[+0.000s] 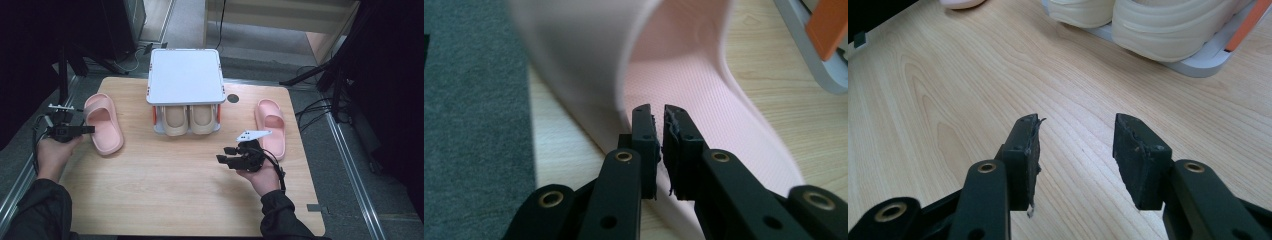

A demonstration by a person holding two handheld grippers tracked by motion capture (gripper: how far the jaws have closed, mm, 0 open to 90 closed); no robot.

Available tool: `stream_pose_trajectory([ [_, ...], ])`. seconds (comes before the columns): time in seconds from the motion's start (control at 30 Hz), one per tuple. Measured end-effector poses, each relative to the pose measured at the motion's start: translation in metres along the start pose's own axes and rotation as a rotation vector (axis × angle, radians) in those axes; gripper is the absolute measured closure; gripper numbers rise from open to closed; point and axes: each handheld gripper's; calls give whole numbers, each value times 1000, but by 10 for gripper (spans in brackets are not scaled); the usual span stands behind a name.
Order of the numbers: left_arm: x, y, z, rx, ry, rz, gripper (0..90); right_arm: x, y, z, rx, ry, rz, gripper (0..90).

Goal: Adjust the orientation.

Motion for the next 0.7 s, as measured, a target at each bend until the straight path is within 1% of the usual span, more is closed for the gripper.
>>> stream_pose_trajectory([
  [0.03,1,0,1,5,-9,1,826,0,0,0,1,-1,-1,545],
  [0.13,2,0,-1,-6,-17,-2,816,-1,0,0,2,0,1,545],
  [0.17,3,0,-1,-1,-21,-5,805,-1,0,0,2,2,2,544],
  [0.23,6,1,-2,4,-28,-14,774,-2,0,0,-1,1,6,545],
  [0.27,8,1,-2,3,-28,-16,746,-2,0,0,0,2,5,544],
  [0.3,11,0,-3,11,-30,-18,706,-2,0,1,1,3,4,544],
  [0.33,14,0,-3,13,-29,-23,664,-1,0,1,0,3,3,544],
  [0.43,19,0,-2,8,0,-41,563,-1,0,0,0,3,0,544],
  [0.5,18,0,2,18,-1,-40,508,0,0,0,-2,1,1,544],
  [0.53,17,0,3,27,-4,-42,488,0,0,0,-1,0,3,544],
  [0.57,15,1,5,33,5,-44,472,0,0,1,-4,0,5,544],
  [0.6,15,1,5,33,5,-44,449,0,0,1,-4,0,5,544],
  [0.63,15,2,7,35,3,-43,449,0,-1,1,-4,0,4,543],
  [0.7,11,4,9,45,14,-52,435,0,-3,0,-5,-5,4,543],
])
Point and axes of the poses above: each handheld gripper's, and its own axes: x roughly backward along the jaws, y roughly out of its top, z roughly to its left, and after that the axes turned 6 degrees about z, right-handed
